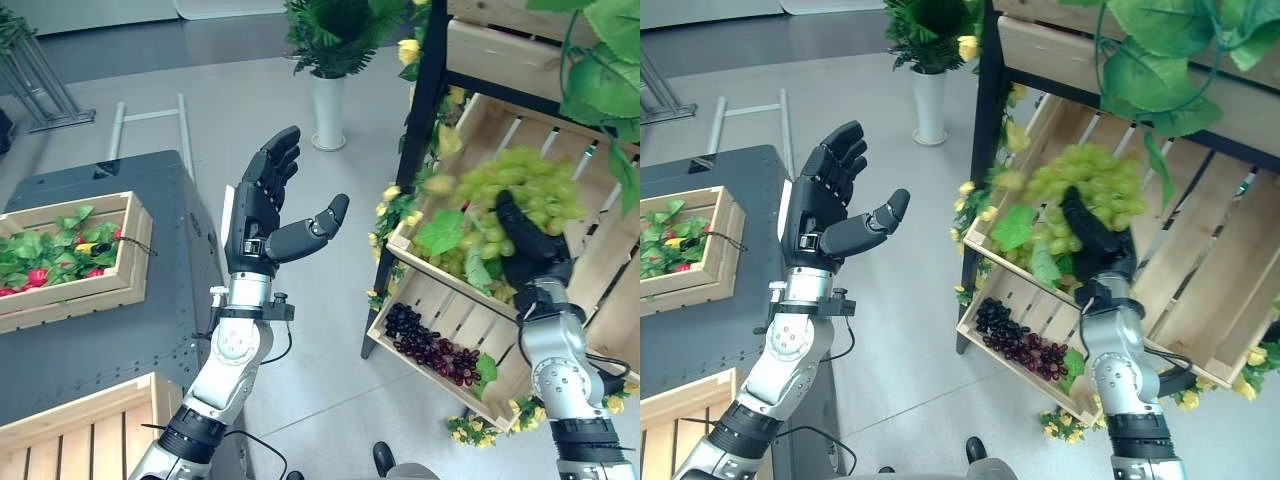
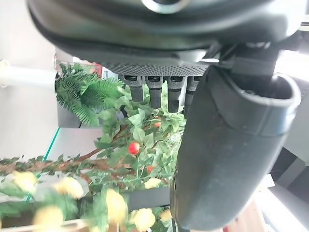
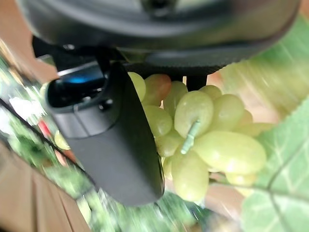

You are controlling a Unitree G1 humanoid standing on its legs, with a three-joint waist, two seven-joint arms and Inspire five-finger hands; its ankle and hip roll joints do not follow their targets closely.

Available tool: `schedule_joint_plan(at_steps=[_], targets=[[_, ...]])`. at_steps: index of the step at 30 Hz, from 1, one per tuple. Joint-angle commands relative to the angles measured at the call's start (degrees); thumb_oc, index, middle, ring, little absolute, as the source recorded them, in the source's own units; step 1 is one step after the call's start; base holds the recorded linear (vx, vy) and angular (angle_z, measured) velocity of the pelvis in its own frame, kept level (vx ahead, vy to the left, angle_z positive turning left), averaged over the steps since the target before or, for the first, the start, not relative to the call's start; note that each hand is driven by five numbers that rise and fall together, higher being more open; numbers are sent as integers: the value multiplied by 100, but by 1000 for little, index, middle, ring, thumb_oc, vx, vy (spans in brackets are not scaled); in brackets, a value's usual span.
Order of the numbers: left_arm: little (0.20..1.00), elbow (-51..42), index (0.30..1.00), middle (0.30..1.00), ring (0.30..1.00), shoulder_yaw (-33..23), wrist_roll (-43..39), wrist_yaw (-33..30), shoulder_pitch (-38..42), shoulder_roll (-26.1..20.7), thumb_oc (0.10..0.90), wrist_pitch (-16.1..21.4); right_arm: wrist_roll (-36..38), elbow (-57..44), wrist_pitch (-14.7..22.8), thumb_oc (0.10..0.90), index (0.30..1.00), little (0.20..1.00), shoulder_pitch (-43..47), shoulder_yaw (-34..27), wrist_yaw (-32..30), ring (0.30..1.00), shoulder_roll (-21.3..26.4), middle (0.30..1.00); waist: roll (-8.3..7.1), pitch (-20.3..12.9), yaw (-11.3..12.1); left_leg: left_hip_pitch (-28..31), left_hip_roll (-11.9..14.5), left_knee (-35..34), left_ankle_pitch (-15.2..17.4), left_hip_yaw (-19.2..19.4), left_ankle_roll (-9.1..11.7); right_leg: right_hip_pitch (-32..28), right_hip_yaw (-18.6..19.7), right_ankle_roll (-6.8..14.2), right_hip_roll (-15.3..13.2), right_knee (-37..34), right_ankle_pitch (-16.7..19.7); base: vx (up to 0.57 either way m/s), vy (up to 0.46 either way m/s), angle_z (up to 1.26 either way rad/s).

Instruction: Pick up the fruits from the basket on one side to the basket on the other side

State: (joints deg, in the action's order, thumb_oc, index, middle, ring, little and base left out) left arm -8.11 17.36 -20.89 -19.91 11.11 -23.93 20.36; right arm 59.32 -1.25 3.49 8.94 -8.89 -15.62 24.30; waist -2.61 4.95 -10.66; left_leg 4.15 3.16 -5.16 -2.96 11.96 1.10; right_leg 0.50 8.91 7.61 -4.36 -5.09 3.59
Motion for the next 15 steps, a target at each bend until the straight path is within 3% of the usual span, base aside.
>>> schedule_joint_plan(at_steps=[1, 8, 13, 14, 15], targets=[[900, 211, 900, 900, 900, 46, 214, -12, 806, -7, 800, 383, -42, 350, 739, 400, 300, 300, 880, -538, -64, 300, 728, 300, 41, -515, 92, 94, 313, 16, 443, -368, -34, -51, -301, -349, 229, 9, 163, 9, -26, -4], [900, 209, 900, 900, 900, 162, 25, 133, 796, -161, 800, 349, 235, 1596, 1129, 400, 300, 300, 1210, -553, -561, 300, 1139, 300, -17, -496, 295, 13, 331, 16, 346, -532, 16, -49, -514, -389, 199, 9, 194, -6, -57, 2], [900, 191, 900, 900, 900, 284, -102, 153, 886, -250, 800, 288, 230, 2493, 1180, 400, 300, 300, 1521, -516, -920, 300, 1429, 300, -22, -451, 419, -32, 331, 16, 298, -670, 50, -73, -640, -405, 182, 9, 202, 2, -48, 9], [900, 180, 900, 900, 900, 302, -132, 179, 913, -275, 800, 269, -75, 2665, 1078, 543, 514, 514, 1587, -449, -1059, 514, 1518, 514, -27, -433, 449, -41, 327, 16, 282, -709, 55, -83, -677, -406, 173, 9, 208, 1, -38, 17], [900, 173, 900, 900, 900, 330, -154, 175, 931, -298, 800, 271, -291, 2764, 966, 598, 596, 596, 1625, -394, -1126, 596, 1611, 596, -30, -425, 456, -51, 318, 16, 272, -736, 58, -84, -697, -406, 171, 9, 212, 0, -36, 16]])
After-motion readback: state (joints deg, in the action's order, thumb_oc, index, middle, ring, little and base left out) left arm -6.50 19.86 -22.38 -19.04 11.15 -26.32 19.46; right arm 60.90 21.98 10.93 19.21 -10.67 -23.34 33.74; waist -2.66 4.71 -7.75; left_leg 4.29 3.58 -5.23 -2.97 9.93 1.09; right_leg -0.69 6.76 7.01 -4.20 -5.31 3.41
